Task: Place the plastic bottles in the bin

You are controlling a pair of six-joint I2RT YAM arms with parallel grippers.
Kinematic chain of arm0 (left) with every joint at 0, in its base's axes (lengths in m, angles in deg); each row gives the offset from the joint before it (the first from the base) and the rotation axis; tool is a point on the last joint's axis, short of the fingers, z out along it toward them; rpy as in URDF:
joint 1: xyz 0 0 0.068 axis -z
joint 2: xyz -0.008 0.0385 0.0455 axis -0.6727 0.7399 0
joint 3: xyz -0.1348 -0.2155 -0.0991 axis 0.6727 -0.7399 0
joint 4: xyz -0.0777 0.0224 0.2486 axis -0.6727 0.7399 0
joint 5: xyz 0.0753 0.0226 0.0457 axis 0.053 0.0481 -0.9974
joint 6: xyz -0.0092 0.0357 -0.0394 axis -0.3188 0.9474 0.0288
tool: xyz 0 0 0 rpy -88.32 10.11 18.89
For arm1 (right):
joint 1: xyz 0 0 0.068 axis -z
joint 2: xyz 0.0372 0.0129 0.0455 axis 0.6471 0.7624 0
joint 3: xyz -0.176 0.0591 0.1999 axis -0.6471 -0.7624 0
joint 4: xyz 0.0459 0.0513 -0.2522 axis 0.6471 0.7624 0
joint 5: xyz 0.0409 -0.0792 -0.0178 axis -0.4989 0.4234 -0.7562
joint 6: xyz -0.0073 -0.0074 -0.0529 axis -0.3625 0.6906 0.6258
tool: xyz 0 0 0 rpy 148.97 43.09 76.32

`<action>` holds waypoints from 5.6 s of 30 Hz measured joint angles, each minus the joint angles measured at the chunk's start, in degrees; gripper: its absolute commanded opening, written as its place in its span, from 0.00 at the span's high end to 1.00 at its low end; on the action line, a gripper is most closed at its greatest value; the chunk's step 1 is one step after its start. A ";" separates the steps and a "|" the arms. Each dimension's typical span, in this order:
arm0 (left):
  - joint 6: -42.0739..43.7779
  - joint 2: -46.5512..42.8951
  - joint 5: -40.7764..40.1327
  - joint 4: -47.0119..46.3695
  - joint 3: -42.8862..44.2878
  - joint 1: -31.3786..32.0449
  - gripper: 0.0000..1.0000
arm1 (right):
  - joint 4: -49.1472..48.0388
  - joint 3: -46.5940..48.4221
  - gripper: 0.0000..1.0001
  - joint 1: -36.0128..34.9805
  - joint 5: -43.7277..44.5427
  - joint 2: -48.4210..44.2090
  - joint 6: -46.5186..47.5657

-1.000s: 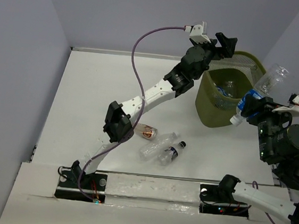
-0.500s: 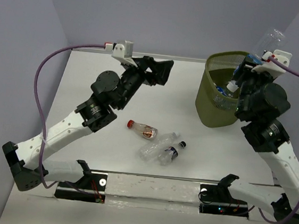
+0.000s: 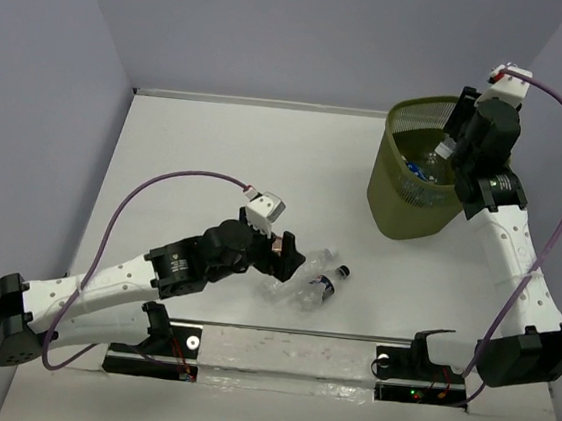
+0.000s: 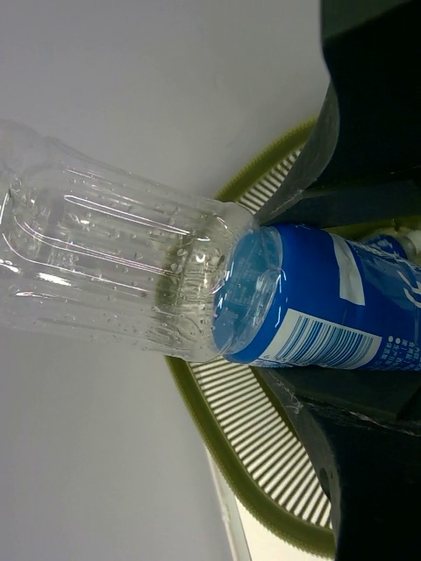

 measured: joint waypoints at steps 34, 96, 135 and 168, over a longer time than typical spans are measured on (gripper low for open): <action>4.13 34.36 -9.11 -0.20 11.72 14.71 0.02 | 11.41 -17.46 0.05 1.66 -32.72 -27.39 -22.29; -0.46 -16.72 -37.46 5.11 12.50 9.92 0.76 | 12.04 -14.40 0.00 -33.20 -43.25 17.53 -8.33; 0.87 -21.53 -43.30 9.01 12.74 9.92 0.76 | 13.90 5.51 0.89 -37.81 -34.71 36.83 6.91; 6.58 19.74 -20.39 -10.03 35.34 2.01 0.77 | 10.43 -5.35 0.69 2.64 -22.97 -15.39 -18.40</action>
